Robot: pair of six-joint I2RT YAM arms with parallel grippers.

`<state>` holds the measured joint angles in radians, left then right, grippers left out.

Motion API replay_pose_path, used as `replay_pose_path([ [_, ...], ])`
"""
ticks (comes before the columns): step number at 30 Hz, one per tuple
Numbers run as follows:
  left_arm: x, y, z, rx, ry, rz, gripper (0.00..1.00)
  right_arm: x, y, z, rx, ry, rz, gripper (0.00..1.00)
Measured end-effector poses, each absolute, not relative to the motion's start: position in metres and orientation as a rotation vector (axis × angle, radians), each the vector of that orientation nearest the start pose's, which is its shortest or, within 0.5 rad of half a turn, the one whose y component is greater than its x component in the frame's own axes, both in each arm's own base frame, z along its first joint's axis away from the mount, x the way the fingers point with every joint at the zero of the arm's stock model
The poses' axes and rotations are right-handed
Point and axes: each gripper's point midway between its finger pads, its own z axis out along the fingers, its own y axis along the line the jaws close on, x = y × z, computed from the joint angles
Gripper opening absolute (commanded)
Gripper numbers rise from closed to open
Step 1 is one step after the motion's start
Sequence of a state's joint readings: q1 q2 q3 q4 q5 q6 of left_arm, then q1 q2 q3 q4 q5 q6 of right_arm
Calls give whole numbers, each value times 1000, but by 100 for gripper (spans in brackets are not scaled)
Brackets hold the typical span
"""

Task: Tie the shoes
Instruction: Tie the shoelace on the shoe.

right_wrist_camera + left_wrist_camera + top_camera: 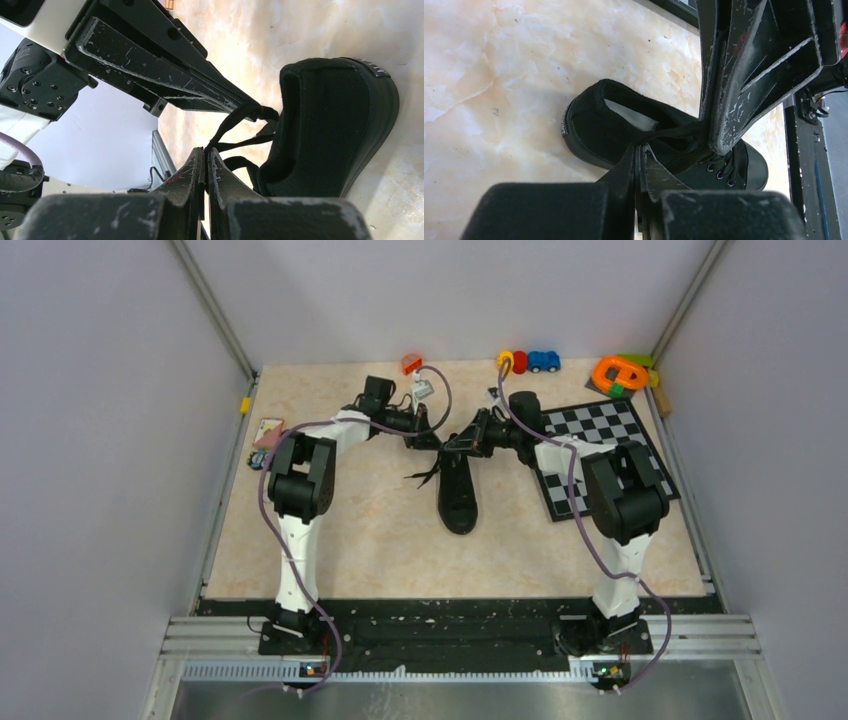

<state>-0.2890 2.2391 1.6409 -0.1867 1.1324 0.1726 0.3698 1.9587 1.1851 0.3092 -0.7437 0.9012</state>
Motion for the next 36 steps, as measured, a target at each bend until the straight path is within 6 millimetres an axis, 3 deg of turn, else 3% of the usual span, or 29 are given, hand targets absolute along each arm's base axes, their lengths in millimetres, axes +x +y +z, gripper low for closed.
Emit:
replay_pose_path([
  [9, 429, -285, 84, 918, 2018, -1341, 0, 403, 308, 123, 80, 2279, 1488, 0],
  [21, 413, -277, 121, 698, 2149, -1299, 0, 401, 305, 115, 101, 2315, 1465, 0],
  [28, 392, -288, 127, 615, 2229, -1364, 0, 399, 304, 113, 105, 2328, 1457, 0],
  [36, 364, -301, 114, 514, 2328, -1431, 0, 399, 304, 113, 107, 2330, 1457, 0],
])
